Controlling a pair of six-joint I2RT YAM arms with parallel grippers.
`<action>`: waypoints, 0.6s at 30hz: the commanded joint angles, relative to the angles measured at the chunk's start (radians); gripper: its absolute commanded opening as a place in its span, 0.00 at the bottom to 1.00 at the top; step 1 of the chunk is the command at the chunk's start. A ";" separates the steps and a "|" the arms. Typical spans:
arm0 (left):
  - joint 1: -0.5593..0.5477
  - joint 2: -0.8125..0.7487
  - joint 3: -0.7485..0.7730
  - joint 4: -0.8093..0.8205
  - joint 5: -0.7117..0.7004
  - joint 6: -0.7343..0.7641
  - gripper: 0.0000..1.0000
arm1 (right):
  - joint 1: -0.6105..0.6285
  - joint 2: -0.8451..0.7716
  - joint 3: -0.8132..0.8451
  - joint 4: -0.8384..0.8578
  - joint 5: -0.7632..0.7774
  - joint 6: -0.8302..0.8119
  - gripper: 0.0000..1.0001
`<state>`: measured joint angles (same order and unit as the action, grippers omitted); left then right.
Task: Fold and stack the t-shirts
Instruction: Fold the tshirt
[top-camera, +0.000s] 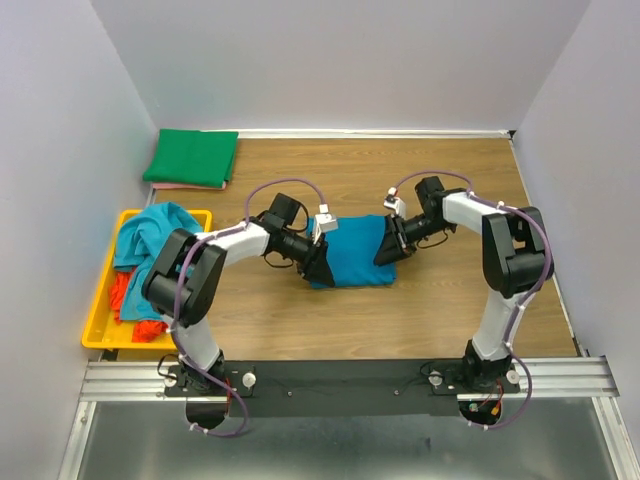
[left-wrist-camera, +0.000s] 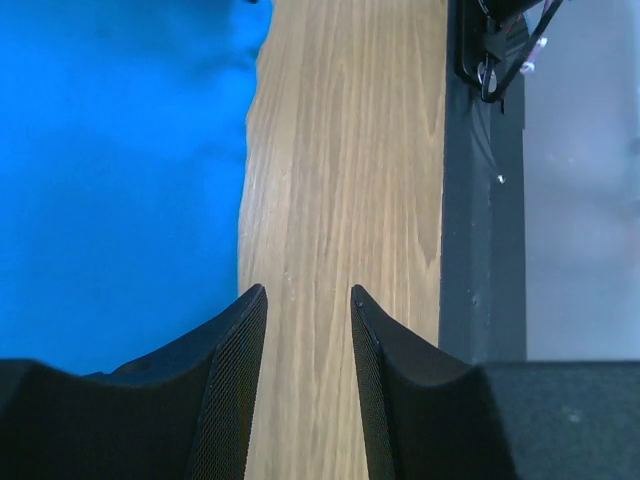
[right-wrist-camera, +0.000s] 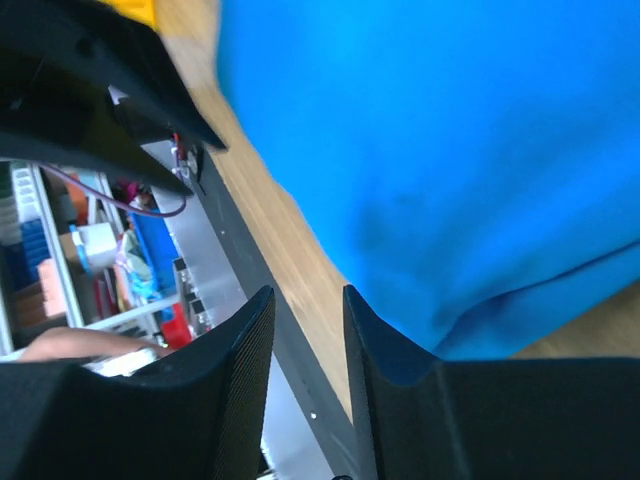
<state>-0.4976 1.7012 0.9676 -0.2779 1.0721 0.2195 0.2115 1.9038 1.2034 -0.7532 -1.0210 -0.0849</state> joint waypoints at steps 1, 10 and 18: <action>0.089 0.170 0.002 0.039 0.071 -0.069 0.47 | -0.004 0.063 -0.016 0.003 0.024 -0.002 0.39; 0.228 0.301 0.008 -0.029 -0.018 -0.005 0.45 | -0.040 0.049 -0.057 0.049 0.179 0.011 0.36; 0.231 0.089 0.121 -0.222 0.026 0.132 0.46 | -0.041 -0.106 0.071 -0.067 0.092 -0.124 0.38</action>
<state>-0.2695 1.9160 1.0283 -0.4122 1.1400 0.2676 0.1745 1.8435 1.1923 -0.7654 -0.8833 -0.1341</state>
